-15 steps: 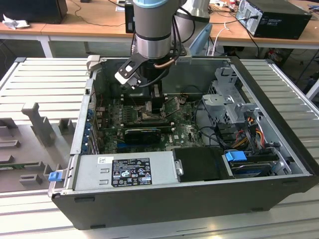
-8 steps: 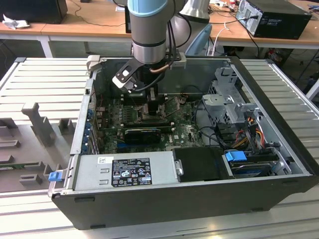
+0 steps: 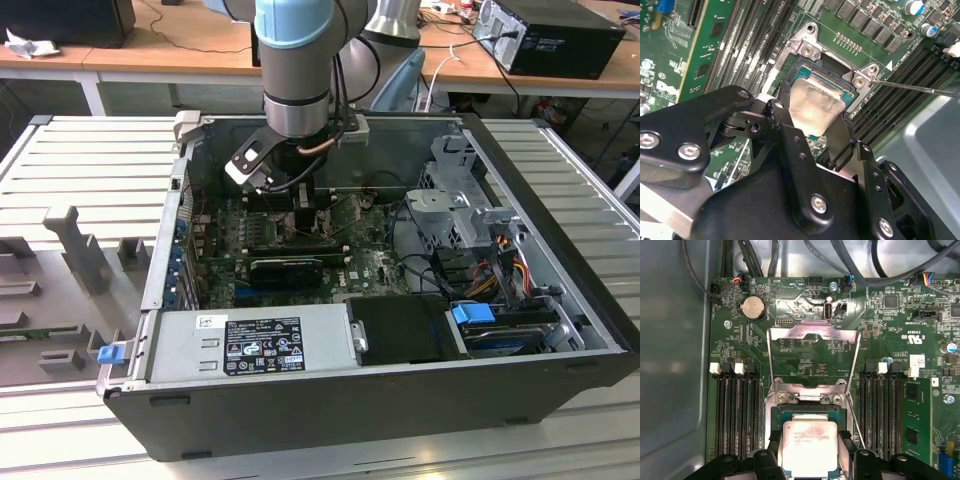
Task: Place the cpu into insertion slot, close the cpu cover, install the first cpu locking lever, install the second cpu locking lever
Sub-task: 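Place the cpu into insertion slot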
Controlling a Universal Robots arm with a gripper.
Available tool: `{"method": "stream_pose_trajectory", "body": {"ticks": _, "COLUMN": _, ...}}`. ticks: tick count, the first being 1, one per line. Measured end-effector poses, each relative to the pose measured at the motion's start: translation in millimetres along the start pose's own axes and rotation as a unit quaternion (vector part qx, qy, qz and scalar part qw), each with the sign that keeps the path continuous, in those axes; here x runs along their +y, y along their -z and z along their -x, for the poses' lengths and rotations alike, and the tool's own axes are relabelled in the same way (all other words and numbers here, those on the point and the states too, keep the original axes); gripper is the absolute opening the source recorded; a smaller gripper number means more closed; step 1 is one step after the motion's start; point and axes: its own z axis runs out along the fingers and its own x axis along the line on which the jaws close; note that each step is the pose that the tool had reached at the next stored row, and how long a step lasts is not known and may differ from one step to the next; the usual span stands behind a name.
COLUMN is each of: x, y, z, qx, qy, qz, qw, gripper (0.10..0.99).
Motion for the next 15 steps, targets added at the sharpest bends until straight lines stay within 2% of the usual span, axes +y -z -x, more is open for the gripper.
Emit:
{"method": "stream_pose_trajectory", "body": {"ticks": 9, "x": -0.8, "y": -9.1, "z": -1.2, "qx": 0.0001, "qy": -0.001, "qz": 0.0001, "qw": 1.0, "gripper": 0.529}}
{"method": "stream_pose_trajectory", "body": {"ticks": 10, "x": -0.6, "y": -9.1, "z": -1.2, "qx": 0.0001, "qy": -0.001, "qz": 0.0001, "qw": 1.0, "gripper": 0.541}}
{"method": "stream_pose_trajectory", "body": {"ticks": 11, "x": -0.6, "y": -9.0, "z": -1.1, "qx": -0.0001, "qy": -0.001, "qz": 0.0, "qw": 1.0, "gripper": 0.604}}
{"method": "stream_pose_trajectory", "body": {"ticks": 13, "x": -0.6, "y": -9.0, "z": -1.1, "qx": -0.0001, "qy": -0.001, "qz": 0.0, "qw": 1.0, "gripper": 0.604}}
{"method": "stream_pose_trajectory", "body": {"ticks": 14, "x": -0.5, "y": -9.0, "z": -1.1, "qx": -0.0009, "qy": -0.001, "qz": 0.0001, "qw": 1.0, "gripper": 0.604}}
{"method": "stream_pose_trajectory", "body": {"ticks": 15, "x": -0.6, "y": -9.0, "z": -1.1, "qx": -0.0042, "qy": -0.001, "qz": 0.0, "qw": 1.0, "gripper": 0.604}}
